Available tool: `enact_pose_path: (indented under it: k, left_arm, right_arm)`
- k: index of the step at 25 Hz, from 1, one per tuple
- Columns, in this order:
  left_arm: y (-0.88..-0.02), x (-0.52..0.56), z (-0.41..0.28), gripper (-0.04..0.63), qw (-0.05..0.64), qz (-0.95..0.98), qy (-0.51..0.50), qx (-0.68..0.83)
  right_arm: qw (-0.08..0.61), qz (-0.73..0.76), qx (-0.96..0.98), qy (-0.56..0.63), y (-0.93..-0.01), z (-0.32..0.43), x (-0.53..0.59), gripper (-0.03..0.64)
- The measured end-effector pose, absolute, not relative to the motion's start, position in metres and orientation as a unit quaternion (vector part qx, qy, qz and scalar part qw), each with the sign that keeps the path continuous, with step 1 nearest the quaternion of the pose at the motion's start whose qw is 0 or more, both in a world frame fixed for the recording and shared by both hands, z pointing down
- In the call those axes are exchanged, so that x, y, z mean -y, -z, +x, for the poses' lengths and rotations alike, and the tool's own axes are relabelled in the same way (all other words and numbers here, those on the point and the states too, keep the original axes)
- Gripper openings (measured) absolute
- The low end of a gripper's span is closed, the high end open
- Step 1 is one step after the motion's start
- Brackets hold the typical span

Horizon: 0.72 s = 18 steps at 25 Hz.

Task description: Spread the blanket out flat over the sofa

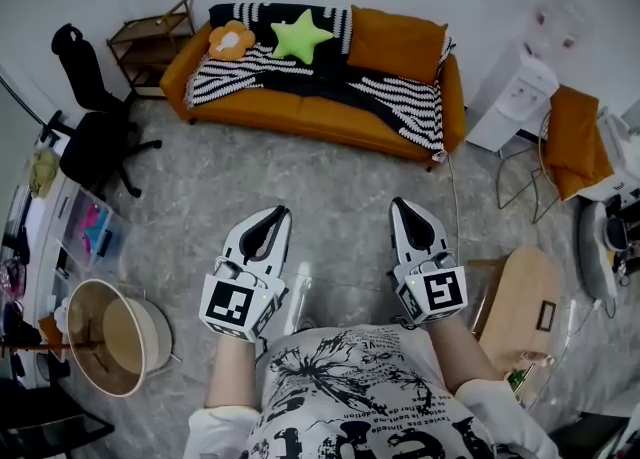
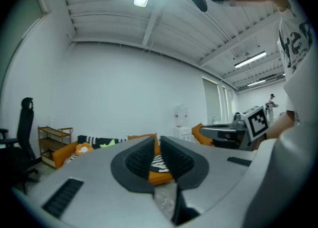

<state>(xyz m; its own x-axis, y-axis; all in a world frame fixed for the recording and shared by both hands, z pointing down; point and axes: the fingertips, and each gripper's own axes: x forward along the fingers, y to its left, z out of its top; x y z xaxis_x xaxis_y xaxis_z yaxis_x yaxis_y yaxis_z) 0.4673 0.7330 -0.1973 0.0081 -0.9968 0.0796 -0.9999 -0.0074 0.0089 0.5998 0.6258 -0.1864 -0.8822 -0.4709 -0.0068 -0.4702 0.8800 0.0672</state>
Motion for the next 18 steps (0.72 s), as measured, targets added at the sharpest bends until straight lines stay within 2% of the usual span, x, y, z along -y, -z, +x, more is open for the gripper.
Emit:
enact_pose_path:
  k: [1, 2, 3, 4, 7, 18]
  left_arm:
    - [0.194, -0.735, 0.458, 0.092, 0.032, 0.705, -0.023, 0.708]
    - [0.191, -0.738, 0.45, 0.274, 0.034, 0.703, -0.022, 0.71]
    - [0.186, -0.74, 0.443, 0.325, 0.038, 0.704, -0.024, 0.709]
    - [0.181, -0.743, 0.437, 0.326, 0.042, 0.706, -0.024, 0.707]
    - [0.171, -0.755, 0.418, 0.327, 0.057, 0.711, -0.018, 0.701]
    - [0.15, -0.726, 0.343, 0.325, 0.091, 0.694, -0.02, 0.714]
  right_arm:
    - [-0.006, 0.252, 0.967, 0.033, 0.185, 0.593, -0.628, 0.011]
    - [-0.011, 0.253, 0.967, 0.029, 0.182, 0.584, -0.631, 0.128]
    - [-0.01, 0.248, 0.968, 0.021, 0.178, 0.575, -0.634, 0.338]
    - [-0.007, 0.244, 0.97, 0.01, 0.174, 0.566, -0.636, 0.479]
    - [0.006, 0.252, 0.968, -0.007, 0.166, 0.547, -0.636, 0.504]
    - [0.059, 0.211, 0.975, -0.035, 0.135, 0.46, -0.607, 0.505]
